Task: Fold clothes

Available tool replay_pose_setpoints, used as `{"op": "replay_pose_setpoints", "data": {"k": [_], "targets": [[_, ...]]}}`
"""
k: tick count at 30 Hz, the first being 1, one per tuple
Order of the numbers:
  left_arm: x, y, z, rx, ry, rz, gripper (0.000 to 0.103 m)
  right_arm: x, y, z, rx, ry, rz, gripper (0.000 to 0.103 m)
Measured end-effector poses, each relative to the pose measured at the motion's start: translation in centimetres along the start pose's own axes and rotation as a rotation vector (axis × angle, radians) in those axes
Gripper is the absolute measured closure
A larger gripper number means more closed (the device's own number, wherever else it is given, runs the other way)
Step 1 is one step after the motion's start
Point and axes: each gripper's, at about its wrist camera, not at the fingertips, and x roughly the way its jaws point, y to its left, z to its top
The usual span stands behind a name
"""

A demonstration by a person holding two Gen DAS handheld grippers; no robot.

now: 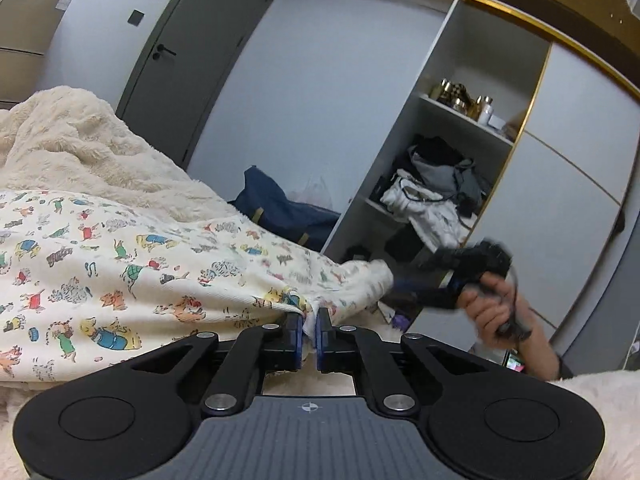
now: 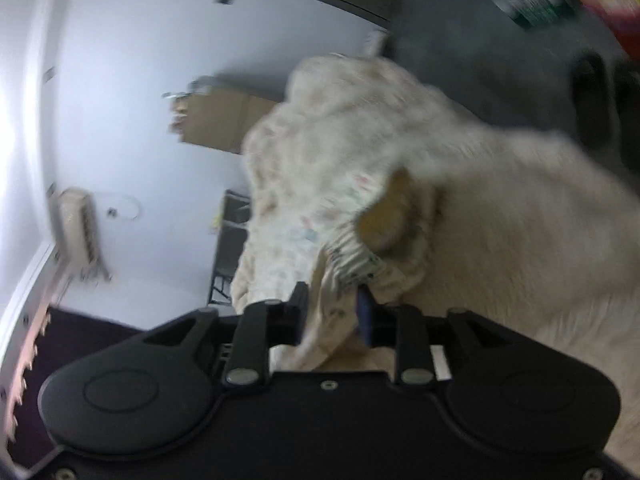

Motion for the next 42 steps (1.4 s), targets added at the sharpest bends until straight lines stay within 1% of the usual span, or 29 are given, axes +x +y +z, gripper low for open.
{"op": "replay_pose_setpoints", "data": {"k": [2,3,5,8,13,14,16,18,20,21,22,23,24,27,29,31,32,34,35,36,38,39,40,41,42], "targets": [[0.0,0.0,0.0,-0.001,0.007,-0.005,0.1,-2.3,0.9,0.9,-0.056,-0.062,-0.013,0.051],[0.0,0.0,0.1,-0.001,0.01,-0.006,0.1,-3.4,1.0,1.4,-0.066,-0.092,-0.012,0.05],[-0.2,-0.1,0.1,0.007,0.016,-0.007,0.1,-3.6,0.3,2.0,-0.053,-0.101,-0.016,0.045],[-0.3,-0.1,0.1,0.003,0.019,-0.011,0.1,-0.5,-1.4,2.2,-0.055,-0.013,-0.034,0.042],[-0.1,0.1,-0.2,-0.008,0.031,-0.022,0.1,5.4,-4.4,2.4,-0.066,0.154,-0.067,0.042],[-0.1,0.1,-0.3,-0.011,0.032,-0.023,0.1,6.6,-4.9,2.5,-0.061,0.178,-0.055,0.042],[0.0,0.2,-0.3,-0.017,0.033,-0.027,0.1,8.7,-5.9,2.9,-0.037,0.203,-0.022,0.042],[0.1,0.3,-0.3,-0.023,0.031,-0.03,0.1,10.2,-7.1,3.5,-0.004,0.204,-0.022,0.043],[0.1,0.4,-0.3,-0.028,0.029,-0.035,0.1,11.5,-7.8,3.9,0.028,0.205,0.026,0.043],[0.1,0.5,-0.3,-0.031,0.03,-0.036,0.1,12.2,-8.2,4.0,0.046,0.207,0.055,0.046],[0.2,0.6,-0.3,-0.033,0.031,-0.037,0.1,12.5,-8.4,4.2,0.052,0.206,0.066,0.051],[0.3,0.5,-0.3,-0.033,0.033,-0.036,0.1,12.6,-8.0,4.3,0.041,0.199,0.066,0.06],[0.4,0.5,-0.3,-0.031,0.035,-0.035,0.1,12.9,-7.4,4.4,0.024,0.189,0.066,0.066],[0.5,0.4,-0.4,-0.028,0.04,-0.031,0.1,13.4,-6.1,5.5,-0.03,0.146,0.067,0.072],[0.5,0.3,-0.4,-0.028,0.039,-0.03,0.1,12.8,-4.4,6.5,-0.073,0.1,0.074,0.075],[0.6,0.1,-0.3,-0.029,0.031,-0.028,0.1,11.5,-1.5,8.5,-0.112,0.03,0.09,0.082],[0.6,0.0,-0.2,-0.027,0.026,-0.026,0.1,11.0,-0.7,9.2,-0.116,0.018,0.086,0.083],[0.7,-0.2,0.0,-0.027,0.021,-0.017,0.1,11.2,0.8,10.1,-0.149,0.025,0.007,0.082],[0.8,-0.3,0.0,-0.03,0.023,-0.014,0.1,11.4,1.5,10.4,-0.17,0.031,-0.041,0.08],[0.9,-0.4,0.0,-0.033,0.025,-0.01,0.1,11.6,2.1,10.4,-0.201,0.039,-0.1,0.075],[1.0,-0.6,0.0,-0.033,0.026,-0.002,0.1,12.0,2.6,10.0,-0.269,0.06,-0.245,0.071],[1.1,-0.6,0.0,-0.033,0.028,0.001,0.1,11.5,2.5,9.7,-0.281,0.041,-0.316,0.071],[1.2,-0.7,-0.1,-0.032,0.032,0.006,0.1,10.6,2.4,9.5,-0.276,0.001,-0.351,0.07],[1.4,-0.8,-0.1,-0.031,0.036,0.011,0.1,9.6,2.5,9.0,-0.268,-0.033,-0.361,0.063],[1.5,-0.8,-0.1,-0.028,0.041,0.015,0.1,9.1,2.4,8.8,-0.265,-0.047,-0.361,0.057]]}}
